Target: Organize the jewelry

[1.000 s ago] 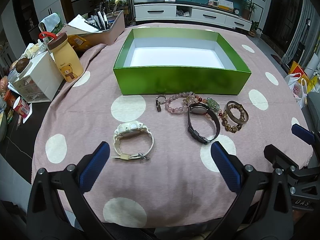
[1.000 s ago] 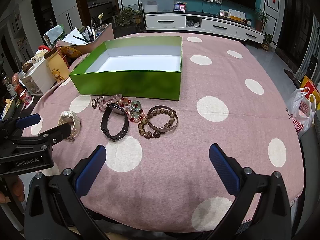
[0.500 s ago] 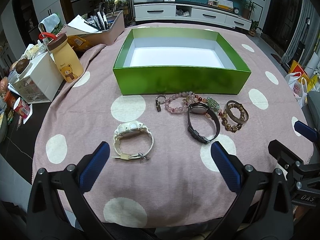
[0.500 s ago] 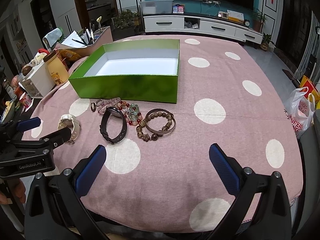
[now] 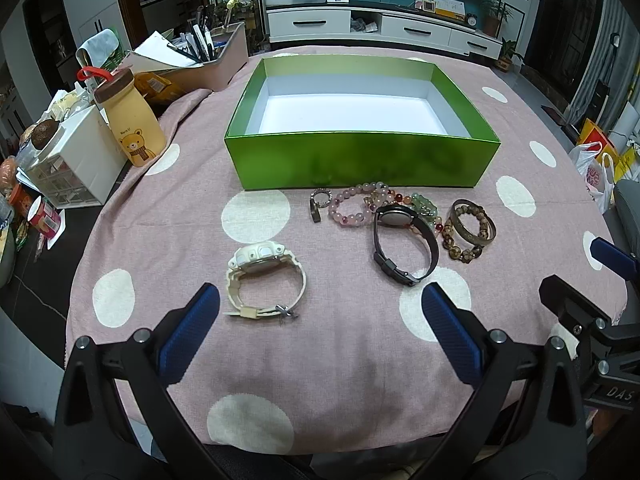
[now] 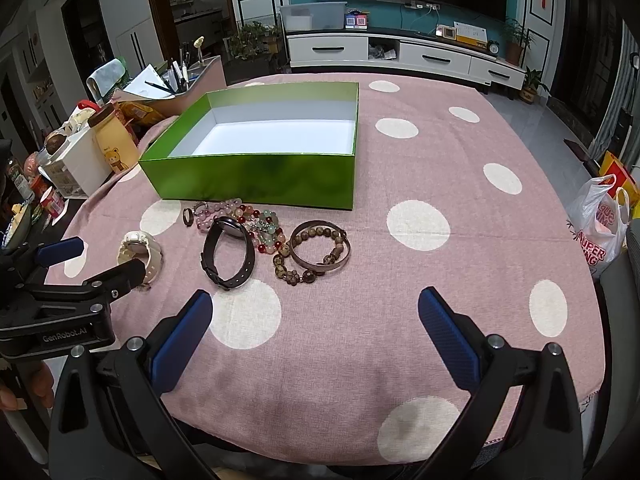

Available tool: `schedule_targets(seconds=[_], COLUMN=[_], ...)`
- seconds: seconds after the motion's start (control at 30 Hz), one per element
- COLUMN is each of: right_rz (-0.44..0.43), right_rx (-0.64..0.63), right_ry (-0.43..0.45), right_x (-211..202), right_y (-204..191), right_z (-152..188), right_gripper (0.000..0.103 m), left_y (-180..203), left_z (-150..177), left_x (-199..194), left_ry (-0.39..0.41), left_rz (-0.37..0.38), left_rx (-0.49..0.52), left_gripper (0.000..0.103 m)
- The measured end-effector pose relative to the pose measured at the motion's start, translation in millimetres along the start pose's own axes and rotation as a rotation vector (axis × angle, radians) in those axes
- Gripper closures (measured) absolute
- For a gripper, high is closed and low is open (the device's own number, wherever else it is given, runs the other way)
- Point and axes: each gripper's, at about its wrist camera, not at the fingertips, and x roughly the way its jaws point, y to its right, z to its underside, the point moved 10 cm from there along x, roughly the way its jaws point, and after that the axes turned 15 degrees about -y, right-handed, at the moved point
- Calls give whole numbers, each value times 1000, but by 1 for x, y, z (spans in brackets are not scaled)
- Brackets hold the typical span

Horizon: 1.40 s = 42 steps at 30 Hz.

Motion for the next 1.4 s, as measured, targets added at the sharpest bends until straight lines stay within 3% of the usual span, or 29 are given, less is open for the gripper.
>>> schedule_targets(seconds=[1.23,1.4], right_rz=[-4,-117], right_rx=[2,34], right_ry=[3,8], right_x=[0,2], right_y=[-1,4], right_z=[0,-1], right_gripper=[1,1], left_y=[1,-6], left_z=[2,4], left_x=[1,6], left_ry=[-1,15], left_rz=[8,46], left_rx=[-4,-27], left_gripper=[2,2])
